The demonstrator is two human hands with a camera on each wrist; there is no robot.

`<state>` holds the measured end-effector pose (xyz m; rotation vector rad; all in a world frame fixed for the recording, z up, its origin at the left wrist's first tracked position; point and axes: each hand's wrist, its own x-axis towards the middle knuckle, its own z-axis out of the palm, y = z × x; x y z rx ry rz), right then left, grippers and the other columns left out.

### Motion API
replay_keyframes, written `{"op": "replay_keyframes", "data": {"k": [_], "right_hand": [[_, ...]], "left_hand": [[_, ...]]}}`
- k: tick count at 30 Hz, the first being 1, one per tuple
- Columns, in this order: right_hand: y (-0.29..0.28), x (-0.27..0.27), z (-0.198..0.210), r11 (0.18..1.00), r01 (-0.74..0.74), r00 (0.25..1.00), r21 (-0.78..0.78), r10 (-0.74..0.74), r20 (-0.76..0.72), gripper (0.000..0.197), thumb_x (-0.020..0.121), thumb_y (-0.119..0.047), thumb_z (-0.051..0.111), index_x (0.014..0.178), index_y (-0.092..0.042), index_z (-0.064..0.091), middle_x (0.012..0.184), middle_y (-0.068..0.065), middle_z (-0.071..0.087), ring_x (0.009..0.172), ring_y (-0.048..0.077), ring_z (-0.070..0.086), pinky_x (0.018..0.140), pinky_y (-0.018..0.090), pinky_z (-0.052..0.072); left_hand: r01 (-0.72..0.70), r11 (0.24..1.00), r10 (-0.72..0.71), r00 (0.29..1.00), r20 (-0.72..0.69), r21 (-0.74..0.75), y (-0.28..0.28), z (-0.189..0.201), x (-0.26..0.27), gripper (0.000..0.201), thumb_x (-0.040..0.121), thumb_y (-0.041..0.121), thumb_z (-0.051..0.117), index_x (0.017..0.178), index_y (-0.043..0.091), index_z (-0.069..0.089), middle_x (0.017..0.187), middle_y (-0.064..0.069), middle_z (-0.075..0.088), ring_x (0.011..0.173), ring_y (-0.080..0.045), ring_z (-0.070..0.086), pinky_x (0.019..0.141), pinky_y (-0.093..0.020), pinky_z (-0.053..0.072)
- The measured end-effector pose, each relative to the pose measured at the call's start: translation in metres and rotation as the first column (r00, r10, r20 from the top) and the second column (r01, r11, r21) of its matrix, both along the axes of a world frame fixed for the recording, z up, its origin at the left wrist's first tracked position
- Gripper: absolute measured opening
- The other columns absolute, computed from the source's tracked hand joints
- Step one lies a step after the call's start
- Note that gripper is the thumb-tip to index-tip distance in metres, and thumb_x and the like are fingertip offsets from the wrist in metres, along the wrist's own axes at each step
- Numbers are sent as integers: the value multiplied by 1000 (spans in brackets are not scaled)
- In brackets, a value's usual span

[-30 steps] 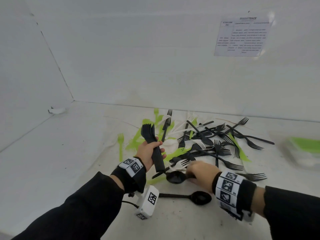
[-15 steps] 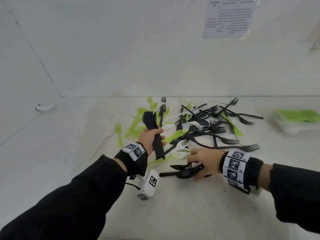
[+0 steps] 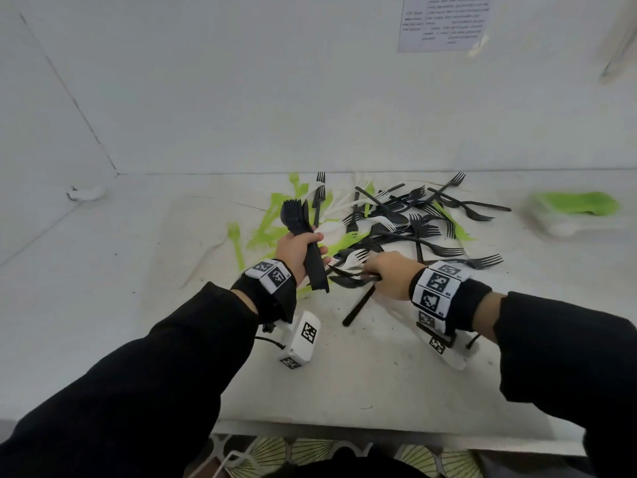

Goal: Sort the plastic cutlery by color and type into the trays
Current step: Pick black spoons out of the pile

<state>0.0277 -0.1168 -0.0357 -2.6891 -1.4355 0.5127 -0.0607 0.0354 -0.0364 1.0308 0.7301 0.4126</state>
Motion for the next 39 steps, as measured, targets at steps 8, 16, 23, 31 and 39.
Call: {"op": "replay_keyframes", "data": {"k": [8, 16, 23, 31, 39], "right_hand": [[-4, 5, 13, 935, 349, 937, 67, -345, -56, 43, 95, -42, 43, 108, -3, 58, 116, 15, 61, 109, 30, 57, 81, 29, 45], [14, 4, -2, 929, 370, 928, 4, -370, -43, 33, 92, -26, 51, 115, -3, 56, 121, 13, 59, 113, 29, 56, 90, 32, 46], [1, 7, 18, 741, 535, 791, 406, -270, -549, 11, 89, -17, 55, 97, -10, 56, 82, 1, 66, 71, 8, 63, 59, 19, 46], [16, -23, 6, 732, 525, 717, 435, -105, -689, 16, 95, -18, 45, 83, -27, 52, 70, -8, 50, 60, 5, 44, 54, 17, 32], [28, -23, 8, 799, 401, 831, 449, -110, -546, 23, 94, -11, 41, 112, -8, 54, 79, -1, 56, 69, 11, 52, 61, 21, 42]], "left_hand": [[-38, 999, 38, 999, -15, -18, -6, -2, -11, 14, 91, 0, 50, 86, 12, 51, 76, -5, 54, 59, -20, 51, 49, -28, 51], [-13, 999, 13, 1000, -9, -40, -33, -6, -22, 13, 95, 14, 52, 82, 10, 51, 73, -3, 54, 43, -12, 54, 45, -25, 52], [-3, 996, 2, 1000, -11, -94, -50, -10, -24, 13, 95, 11, 52, 82, 7, 50, 68, -6, 46, 58, -17, 50, 47, -27, 53], [76, 976, -52, 991, 123, -203, -64, 1, -18, 25, 97, 8, 45, 118, -2, 53, 90, -16, 62, 74, -25, 62, 50, -32, 56], [73, 984, -64, 996, 59, -162, -55, -1, -8, 9, 94, 10, 52, 98, 7, 59, 89, -13, 63, 77, -25, 60, 67, -36, 49]]}}
